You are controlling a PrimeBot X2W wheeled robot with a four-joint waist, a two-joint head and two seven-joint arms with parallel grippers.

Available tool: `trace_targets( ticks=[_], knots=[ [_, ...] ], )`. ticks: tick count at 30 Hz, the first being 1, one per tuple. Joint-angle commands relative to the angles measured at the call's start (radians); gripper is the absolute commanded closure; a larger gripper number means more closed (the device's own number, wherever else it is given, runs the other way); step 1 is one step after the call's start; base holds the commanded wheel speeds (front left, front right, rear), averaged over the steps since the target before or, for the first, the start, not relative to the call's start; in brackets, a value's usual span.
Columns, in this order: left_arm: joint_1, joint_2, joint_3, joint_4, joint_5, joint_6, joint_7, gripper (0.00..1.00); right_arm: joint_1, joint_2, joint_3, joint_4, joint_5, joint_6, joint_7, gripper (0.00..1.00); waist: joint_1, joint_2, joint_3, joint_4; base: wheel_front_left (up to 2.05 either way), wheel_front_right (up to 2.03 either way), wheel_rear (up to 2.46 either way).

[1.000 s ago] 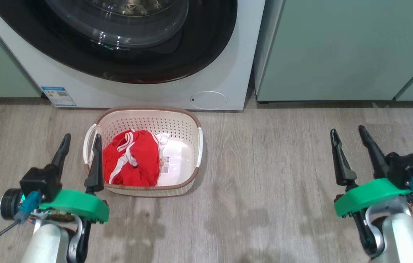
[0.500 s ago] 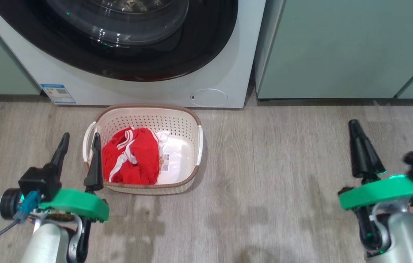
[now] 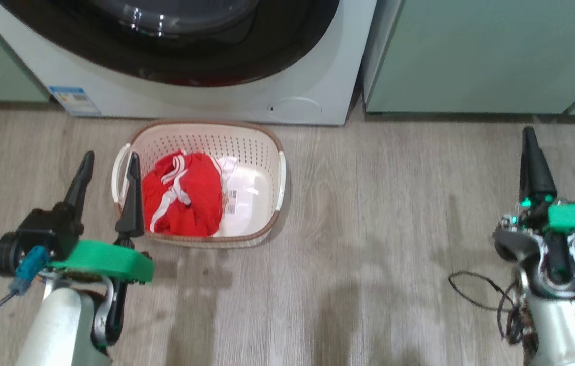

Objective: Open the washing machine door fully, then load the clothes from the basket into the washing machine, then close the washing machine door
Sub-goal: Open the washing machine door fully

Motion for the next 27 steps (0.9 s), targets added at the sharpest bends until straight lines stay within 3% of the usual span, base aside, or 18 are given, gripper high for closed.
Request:
trace_targets(
  ticks=[1, 10, 20, 27],
  knots=[
    [-0.050, 0.025, 0.033, -0.047, -0.006, 0.002, -0.012, 0.00, -0.074, -0.005, 0.006, -0.010, 0.046, 0.000, 0.037, 1.00, -0.0001, 0.0000, 0.038, 0.008, 0.00, 0.00, 0.00],
    [-0.110, 0.018, 0.027, -0.100, -0.003, -0.004, -0.012, 0.00, -0.313, -0.068, -0.007, 0.146, 0.153, 0.000, 0.166, 1.00, -0.0001, 0.0000, 0.172, 0.040, 0.00, 0.00, 0.00],
    [-0.186, -0.017, 0.010, -0.123, 0.007, -0.023, -0.013, 0.00, -0.623, -0.136, 0.080, 0.331, 0.123, 0.000, 0.273, 1.00, -0.0001, 0.0000, 0.277, 0.093, 0.00, 0.00, 0.00],
    [-0.231, -0.045, 0.011, -0.128, 0.015, -0.046, -0.013, 0.00, -0.858, -0.135, 0.143, 0.468, 0.079, 0.000, 0.319, 1.00, -0.0001, 0.0000, 0.343, 0.132, 0.00, 0.00, 0.00]
  ],
)
